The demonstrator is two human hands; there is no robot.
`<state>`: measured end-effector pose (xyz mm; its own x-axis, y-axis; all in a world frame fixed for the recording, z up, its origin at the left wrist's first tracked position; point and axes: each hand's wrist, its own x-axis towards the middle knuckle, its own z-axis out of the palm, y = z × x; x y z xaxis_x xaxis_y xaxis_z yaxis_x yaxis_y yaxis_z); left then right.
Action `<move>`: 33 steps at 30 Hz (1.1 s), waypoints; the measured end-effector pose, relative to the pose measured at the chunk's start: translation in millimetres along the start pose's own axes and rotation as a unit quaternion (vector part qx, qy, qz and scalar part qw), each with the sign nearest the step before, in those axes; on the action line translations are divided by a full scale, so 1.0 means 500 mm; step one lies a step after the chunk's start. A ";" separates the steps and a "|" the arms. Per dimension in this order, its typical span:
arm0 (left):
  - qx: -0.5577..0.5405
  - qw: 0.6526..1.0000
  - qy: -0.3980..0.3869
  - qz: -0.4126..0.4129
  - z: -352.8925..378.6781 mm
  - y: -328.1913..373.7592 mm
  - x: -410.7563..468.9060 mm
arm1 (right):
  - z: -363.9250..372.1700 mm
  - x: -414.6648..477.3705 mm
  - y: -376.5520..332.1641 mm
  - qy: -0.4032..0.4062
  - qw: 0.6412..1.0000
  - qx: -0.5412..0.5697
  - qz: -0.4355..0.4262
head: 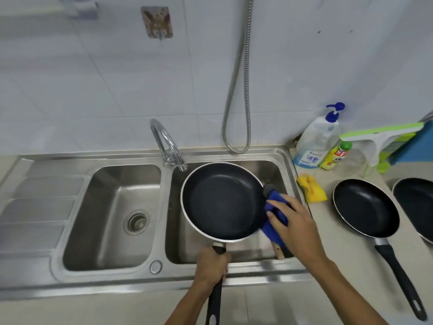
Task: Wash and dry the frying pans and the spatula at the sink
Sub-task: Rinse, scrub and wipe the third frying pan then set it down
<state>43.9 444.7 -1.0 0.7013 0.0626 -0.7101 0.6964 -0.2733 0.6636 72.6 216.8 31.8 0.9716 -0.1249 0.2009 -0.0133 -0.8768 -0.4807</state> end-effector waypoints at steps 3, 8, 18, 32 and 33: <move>0.009 1.000 -0.025 -0.001 -0.014 0.009 -0.001 | 0.128 0.061 -0.133 -0.109 0.989 -0.019 -0.100; 0.016 0.998 -0.060 0.013 -0.060 0.014 0.002 | 0.289 0.091 -0.236 -0.361 0.906 -0.126 -0.182; 0.014 0.996 -0.079 0.039 -0.121 0.009 0.002 | 0.325 0.272 -0.203 -0.314 0.921 -0.209 -0.097; 0.052 0.993 -0.084 0.071 -0.073 0.040 0.026 | 0.210 0.077 -0.176 -0.351 0.918 -0.124 -0.138; 0.052 0.992 -0.083 0.074 -0.071 0.041 0.027 | 0.218 0.089 -0.195 -0.350 0.917 -0.128 -0.143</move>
<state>73.1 474.0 11.3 0.7544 -0.1423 -0.6408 0.5613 -0.3663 0.7421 143.0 347.6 -5.5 0.8568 0.3767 -0.3521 0.2973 -0.9188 -0.2597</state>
